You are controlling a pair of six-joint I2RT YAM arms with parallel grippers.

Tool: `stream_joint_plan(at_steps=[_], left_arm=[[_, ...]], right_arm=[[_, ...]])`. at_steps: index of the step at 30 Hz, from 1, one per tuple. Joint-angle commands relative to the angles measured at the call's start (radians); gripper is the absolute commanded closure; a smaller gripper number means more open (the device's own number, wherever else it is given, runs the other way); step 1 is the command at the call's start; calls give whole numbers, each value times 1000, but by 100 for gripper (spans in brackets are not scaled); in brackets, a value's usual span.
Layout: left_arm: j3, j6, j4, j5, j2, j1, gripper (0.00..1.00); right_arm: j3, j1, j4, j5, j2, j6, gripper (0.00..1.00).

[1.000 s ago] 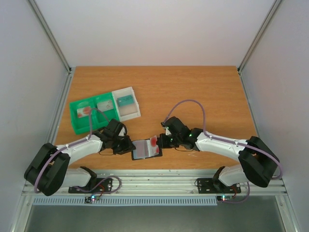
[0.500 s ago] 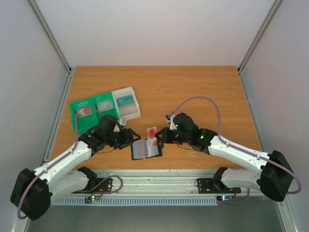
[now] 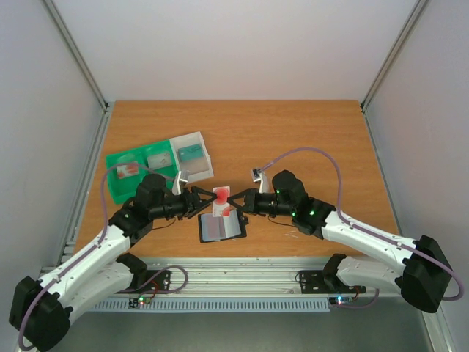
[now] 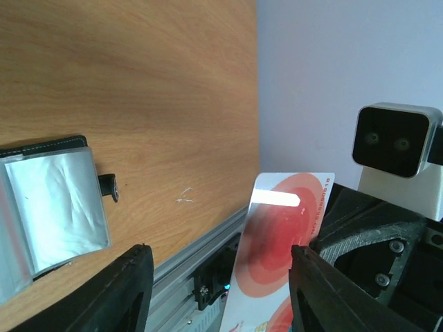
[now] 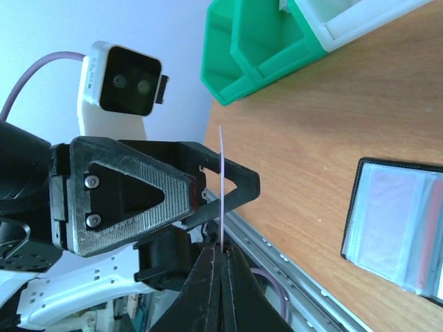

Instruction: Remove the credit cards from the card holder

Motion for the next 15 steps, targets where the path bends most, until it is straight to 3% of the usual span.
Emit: stream_joint_plan(at_steps=[1,8,15], left_arm=[[-32,-18,121,31,-5,-7,52],[-51,-29,217,61,-14,-6,98],[-53,3,220,80,-47,-6,100]], right_arm=[[-14,-3,89,-40,9,44,99],[-29,-4,103,-78,29,35,99],[-6,-3,-31,-85,-10,-81,86]])
